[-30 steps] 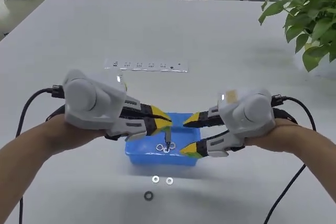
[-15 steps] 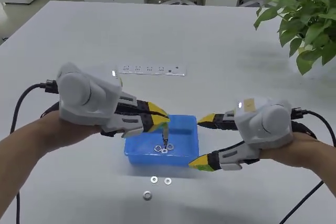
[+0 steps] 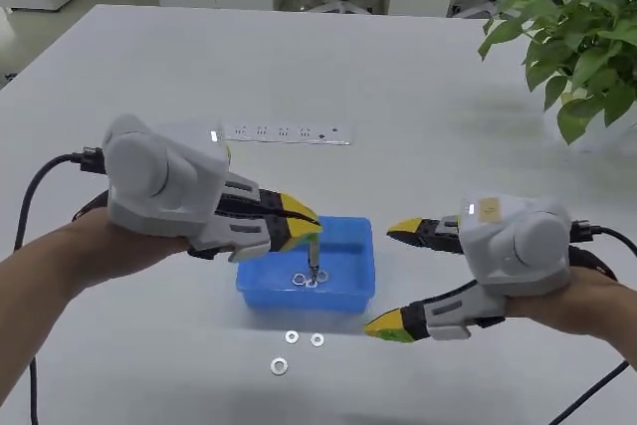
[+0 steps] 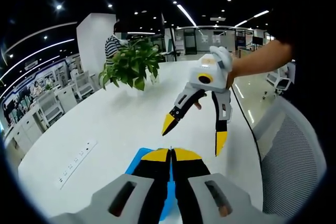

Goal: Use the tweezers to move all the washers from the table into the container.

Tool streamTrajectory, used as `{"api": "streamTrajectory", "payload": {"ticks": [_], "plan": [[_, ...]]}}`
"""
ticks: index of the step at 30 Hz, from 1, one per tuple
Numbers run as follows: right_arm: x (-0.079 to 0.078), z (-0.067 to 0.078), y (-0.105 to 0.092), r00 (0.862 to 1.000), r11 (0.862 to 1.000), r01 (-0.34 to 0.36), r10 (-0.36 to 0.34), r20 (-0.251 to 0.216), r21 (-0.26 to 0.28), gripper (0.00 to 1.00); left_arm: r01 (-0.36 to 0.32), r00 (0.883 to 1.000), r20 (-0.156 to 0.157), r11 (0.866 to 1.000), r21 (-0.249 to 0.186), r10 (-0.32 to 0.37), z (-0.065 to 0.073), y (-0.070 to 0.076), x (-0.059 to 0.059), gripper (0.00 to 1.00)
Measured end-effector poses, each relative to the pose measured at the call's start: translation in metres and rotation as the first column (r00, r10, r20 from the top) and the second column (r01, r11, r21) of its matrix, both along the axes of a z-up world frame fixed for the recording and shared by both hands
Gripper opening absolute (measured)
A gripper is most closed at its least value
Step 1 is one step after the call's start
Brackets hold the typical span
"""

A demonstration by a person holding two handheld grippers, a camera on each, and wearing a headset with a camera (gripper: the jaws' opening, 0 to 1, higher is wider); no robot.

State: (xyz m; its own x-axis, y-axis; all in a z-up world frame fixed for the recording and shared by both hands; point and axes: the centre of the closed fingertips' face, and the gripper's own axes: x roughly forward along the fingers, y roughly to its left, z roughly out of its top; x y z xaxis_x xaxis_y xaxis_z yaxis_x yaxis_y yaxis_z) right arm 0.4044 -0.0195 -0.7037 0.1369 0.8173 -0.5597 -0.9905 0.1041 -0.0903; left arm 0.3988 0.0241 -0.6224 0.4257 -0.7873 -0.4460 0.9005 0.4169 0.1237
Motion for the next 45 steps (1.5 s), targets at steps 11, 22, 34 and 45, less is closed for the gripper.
{"api": "streamTrajectory", "payload": {"ticks": [11, 22, 34, 45], "plan": [[-0.009, -0.004, -0.003, 1.000, 1.000, 0.020, -0.020, -0.014, 0.011, 0.85, 0.017, 1.000, -0.012, 1.000, -0.010, -0.017, -0.005, -0.006, -0.013, 0.05], [-0.010, -0.005, -0.004, 0.999, 0.999, 0.042, -0.041, -0.014, 0.018, 0.96, 0.030, 0.999, -0.028, 1.000, -0.009, -0.030, -0.017, -0.010, -0.020, 0.05], [-0.017, -0.015, -0.006, 0.999, 1.000, 0.030, -0.030, -0.033, 0.004, 0.95, 0.047, 0.997, -0.054, 0.999, -0.003, -0.048, -0.030, -0.017, -0.025, 0.05], [-0.022, -0.022, -0.005, 0.999, 1.000, 0.020, -0.021, -0.047, -0.007, 0.95, 0.055, 0.995, -0.081, 0.998, 0.006, -0.054, -0.045, -0.017, -0.027, 0.05]]}}
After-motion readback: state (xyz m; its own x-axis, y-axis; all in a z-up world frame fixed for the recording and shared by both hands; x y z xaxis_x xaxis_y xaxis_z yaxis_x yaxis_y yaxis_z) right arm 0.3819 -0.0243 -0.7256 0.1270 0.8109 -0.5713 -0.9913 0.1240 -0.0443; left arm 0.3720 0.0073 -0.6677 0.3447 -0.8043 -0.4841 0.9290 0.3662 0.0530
